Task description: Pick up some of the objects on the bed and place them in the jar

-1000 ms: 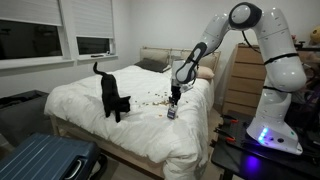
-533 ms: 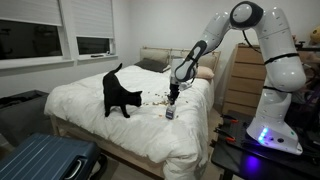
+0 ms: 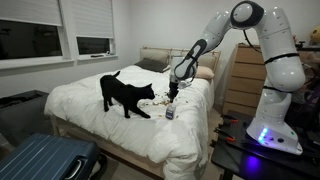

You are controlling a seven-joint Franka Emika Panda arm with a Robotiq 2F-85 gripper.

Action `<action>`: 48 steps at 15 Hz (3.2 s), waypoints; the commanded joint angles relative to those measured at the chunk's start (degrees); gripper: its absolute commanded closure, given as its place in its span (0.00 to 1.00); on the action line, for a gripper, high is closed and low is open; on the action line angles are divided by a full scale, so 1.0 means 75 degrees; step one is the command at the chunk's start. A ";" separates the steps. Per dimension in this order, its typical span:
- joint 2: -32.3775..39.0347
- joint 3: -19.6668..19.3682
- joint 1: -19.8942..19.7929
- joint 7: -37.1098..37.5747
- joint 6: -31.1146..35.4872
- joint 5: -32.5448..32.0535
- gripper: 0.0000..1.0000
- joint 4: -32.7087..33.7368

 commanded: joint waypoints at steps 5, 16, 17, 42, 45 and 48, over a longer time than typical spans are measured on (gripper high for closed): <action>-0.1085 -0.0230 -0.0305 -0.0156 -0.0409 0.0135 0.99 -0.0628; -0.2063 -0.0392 -0.1396 -0.1887 -0.0558 0.0870 0.99 -0.2252; -0.2082 -0.0395 -0.1460 -0.2097 -0.0526 0.0953 0.99 -0.2354; 0.0116 0.1723 -0.3143 -0.4810 0.2573 0.0208 0.00 -0.2422; 0.0577 0.1603 -0.3156 -0.4646 0.3364 -0.0468 0.00 -0.2287; 0.1020 0.1342 -0.3029 -0.4343 0.4078 -0.1269 0.00 -0.2123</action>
